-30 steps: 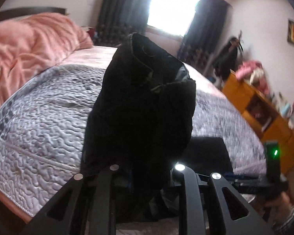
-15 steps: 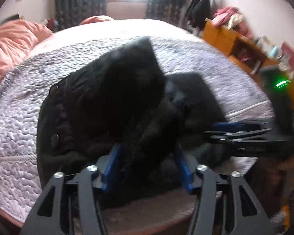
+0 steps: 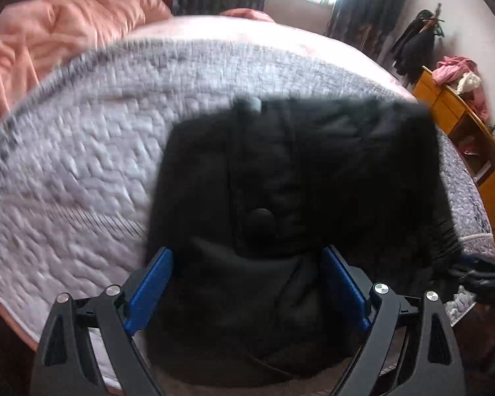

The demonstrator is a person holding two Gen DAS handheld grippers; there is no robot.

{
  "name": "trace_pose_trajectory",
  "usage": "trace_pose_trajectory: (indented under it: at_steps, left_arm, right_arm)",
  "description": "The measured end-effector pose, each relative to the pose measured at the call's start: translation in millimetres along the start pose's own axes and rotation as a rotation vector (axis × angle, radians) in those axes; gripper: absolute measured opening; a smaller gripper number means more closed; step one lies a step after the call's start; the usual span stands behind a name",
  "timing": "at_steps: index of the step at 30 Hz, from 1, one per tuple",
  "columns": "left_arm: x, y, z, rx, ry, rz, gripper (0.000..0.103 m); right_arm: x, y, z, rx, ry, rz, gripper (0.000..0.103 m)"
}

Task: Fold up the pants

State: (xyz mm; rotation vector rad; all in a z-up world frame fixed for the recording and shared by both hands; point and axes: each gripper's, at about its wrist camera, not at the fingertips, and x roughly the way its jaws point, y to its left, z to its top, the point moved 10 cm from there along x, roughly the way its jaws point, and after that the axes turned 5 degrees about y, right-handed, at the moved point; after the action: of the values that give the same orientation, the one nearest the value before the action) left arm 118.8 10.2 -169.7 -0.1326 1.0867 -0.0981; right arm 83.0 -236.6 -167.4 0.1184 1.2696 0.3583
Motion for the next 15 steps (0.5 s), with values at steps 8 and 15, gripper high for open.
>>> trace_pose_trajectory:
  at_steps: [8, 15]
  left_arm:
    - [-24.9, 11.0, 11.7, 0.005, -0.037, 0.063, 0.092]
    - [-15.8, 45.3, 15.4, -0.066, 0.038, 0.124, 0.098]
  right_arm:
    - [-30.2, 37.9, 30.5, -0.048, -0.053, 0.006, 0.087]
    - [6.4, 65.3, 43.1, -0.057, 0.033, -0.036, 0.09]
